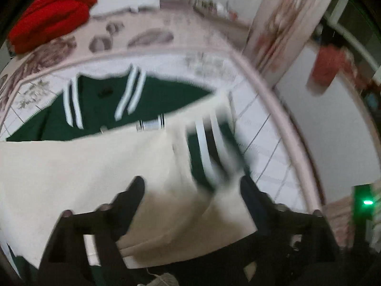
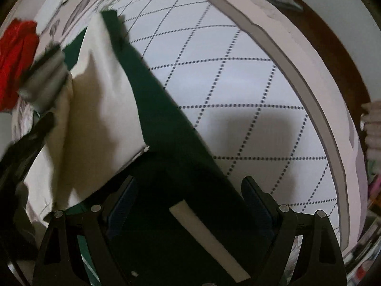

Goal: Fold large clothes

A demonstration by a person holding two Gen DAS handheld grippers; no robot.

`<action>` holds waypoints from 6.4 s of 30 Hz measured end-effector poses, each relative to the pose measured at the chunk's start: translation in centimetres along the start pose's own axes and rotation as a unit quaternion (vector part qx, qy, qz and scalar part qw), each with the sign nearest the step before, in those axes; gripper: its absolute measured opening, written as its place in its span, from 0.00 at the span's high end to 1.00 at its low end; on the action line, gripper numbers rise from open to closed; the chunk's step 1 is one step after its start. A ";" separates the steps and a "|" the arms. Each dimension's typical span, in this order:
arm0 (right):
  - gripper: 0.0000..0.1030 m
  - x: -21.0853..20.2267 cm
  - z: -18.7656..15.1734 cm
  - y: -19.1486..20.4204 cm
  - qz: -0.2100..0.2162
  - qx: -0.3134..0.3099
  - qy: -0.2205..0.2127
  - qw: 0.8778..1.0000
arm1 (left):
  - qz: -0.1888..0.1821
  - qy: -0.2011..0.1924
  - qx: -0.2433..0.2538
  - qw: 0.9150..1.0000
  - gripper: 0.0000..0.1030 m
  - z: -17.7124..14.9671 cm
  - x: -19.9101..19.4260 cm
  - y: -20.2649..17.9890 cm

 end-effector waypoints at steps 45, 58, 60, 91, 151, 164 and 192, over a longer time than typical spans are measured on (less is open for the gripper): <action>0.47 1.2 -19.1 8.5 0.011 -0.104 0.192 0.976 | 0.231 0.248 -0.055 0.939 0.00 -22.4 -6.6 16.1; 0.89 5.4 -32.8 11.4 -0.109 -0.180 0.126 0.969 | 0.216 0.255 -0.039 0.942 0.00 -30.0 -6.9 17.1; 0.89 5.0 -34.2 12.5 -0.093 -0.189 0.135 0.968 | 0.221 0.252 -0.043 0.941 0.00 -30.2 -7.5 18.0; 0.64 -2.3 -5.5 -8.3 -0.009 -0.060 0.106 0.993 | 0.266 0.207 -0.087 0.937 0.00 -22.0 2.3 9.2; 0.40 -3.1 -13.8 -5.3 -0.090 -0.298 0.143 0.939 | 0.397 0.159 -0.150 0.891 0.00 -29.0 -9.9 9.6; 0.30 -6.2 -11.8 -15.2 -0.101 -0.290 0.170 0.936 | 0.459 0.206 0.123 0.855 0.00 -35.7 -6.1 -14.2; 0.30 2.5 1.7 -6.7 0.323 -0.071 0.208 0.920 | 0.445 0.210 0.026 0.870 0.68 -31.3 -3.9 -6.3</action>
Point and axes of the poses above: each gripper's, at about its wrist camera, not at the fingertips, and x roughly the way its jaws point, y to its left, z to its top, the point moved 3 cm from there along x, roughly the way its jaws point, and after that the axes turned 5 degrees about z, right-handed, at the moved point
